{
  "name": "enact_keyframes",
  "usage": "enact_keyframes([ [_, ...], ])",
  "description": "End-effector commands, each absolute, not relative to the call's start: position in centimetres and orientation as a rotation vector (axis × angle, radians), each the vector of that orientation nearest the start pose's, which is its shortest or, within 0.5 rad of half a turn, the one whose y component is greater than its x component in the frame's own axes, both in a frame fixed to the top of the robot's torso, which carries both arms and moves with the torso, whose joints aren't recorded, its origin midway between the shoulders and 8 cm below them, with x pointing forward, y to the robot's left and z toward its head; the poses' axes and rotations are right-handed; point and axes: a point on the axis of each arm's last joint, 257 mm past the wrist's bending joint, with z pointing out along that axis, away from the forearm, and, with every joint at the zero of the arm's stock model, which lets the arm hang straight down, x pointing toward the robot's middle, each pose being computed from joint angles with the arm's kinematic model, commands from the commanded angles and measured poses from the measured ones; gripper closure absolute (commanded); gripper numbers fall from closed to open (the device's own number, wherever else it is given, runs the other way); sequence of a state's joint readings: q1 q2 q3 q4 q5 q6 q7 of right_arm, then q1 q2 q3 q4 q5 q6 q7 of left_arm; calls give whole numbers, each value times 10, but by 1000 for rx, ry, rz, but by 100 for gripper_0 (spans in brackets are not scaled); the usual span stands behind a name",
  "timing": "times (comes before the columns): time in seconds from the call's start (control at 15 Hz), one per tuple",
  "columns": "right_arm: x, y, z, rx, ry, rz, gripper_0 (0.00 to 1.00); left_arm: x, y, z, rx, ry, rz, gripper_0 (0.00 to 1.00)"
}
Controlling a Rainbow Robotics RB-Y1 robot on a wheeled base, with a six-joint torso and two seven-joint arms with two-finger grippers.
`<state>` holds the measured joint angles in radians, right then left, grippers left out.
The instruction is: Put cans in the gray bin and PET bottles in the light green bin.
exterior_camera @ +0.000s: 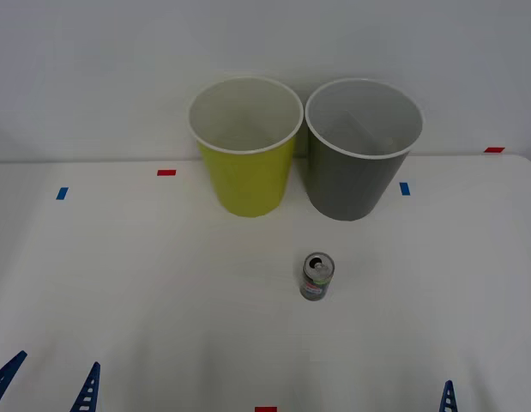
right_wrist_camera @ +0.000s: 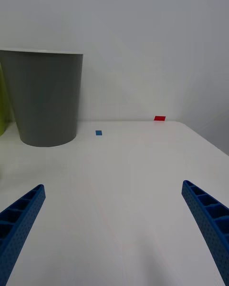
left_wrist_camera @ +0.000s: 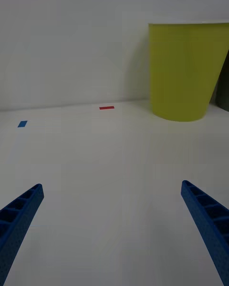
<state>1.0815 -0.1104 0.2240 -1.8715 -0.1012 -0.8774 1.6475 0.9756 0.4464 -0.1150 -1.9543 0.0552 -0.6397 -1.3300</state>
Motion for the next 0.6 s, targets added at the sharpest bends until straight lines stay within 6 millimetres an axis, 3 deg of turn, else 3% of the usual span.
enact_keyframes([
  [0.07,197,-272,-245,95,1427,-174,0,237,298,-251,108,1565,-78,0],
  [0.6,197,-272,-245,95,1427,-174,0,237,298,-251,108,1565,-78,0],
])
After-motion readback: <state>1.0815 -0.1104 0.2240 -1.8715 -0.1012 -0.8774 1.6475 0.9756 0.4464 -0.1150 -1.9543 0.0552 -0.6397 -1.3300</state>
